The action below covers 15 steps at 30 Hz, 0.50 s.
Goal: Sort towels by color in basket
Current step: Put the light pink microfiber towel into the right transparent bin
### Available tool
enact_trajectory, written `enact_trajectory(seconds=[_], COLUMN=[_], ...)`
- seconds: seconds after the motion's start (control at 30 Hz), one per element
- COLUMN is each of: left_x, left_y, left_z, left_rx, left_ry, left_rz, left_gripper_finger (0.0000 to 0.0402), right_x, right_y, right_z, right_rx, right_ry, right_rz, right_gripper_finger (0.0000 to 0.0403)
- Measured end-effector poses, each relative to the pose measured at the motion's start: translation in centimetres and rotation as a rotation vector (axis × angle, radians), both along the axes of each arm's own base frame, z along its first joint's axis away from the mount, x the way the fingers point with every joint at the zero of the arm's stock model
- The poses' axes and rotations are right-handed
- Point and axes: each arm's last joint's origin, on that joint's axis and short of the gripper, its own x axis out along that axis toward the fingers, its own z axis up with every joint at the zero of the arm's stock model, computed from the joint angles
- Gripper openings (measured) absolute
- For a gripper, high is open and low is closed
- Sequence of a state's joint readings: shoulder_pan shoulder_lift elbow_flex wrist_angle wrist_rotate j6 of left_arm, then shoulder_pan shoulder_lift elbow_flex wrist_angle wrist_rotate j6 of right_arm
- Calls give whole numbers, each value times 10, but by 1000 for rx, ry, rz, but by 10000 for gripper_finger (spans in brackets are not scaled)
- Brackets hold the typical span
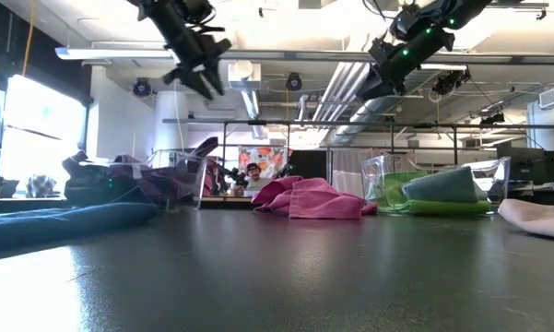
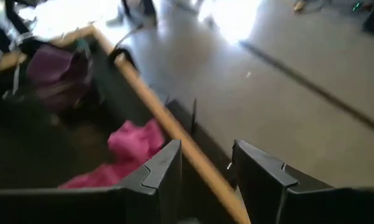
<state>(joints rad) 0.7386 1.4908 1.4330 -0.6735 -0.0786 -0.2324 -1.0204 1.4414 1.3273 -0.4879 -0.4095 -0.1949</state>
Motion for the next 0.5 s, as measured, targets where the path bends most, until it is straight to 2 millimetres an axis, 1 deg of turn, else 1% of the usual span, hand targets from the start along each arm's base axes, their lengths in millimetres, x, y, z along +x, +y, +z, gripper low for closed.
enact_trajectory(seconds=[0.13, 0.23, 0.37, 0.5], left_x=[20, 27, 25, 18], left_y=[5, 7, -1, -10], left_z=[-7, -16, -24, -29], left_rx=[89, 93, 49, -24], left_ry=[18, 62, 160, 257], left_rz=[-82, -123, -183, -220], left_gripper_finger=[145, 145, 145, 145], right_x=[10, 25, 51, 79], right_y=[12, 16, 19, 31], right_z=[-8, -16, -34, -50], right_rx=[50, 96, 186, 263], right_ry=[65, 81, 88, 96], right_rz=[56, 85, 98, 132], right_gripper_finger=[141, 150, 183, 229])
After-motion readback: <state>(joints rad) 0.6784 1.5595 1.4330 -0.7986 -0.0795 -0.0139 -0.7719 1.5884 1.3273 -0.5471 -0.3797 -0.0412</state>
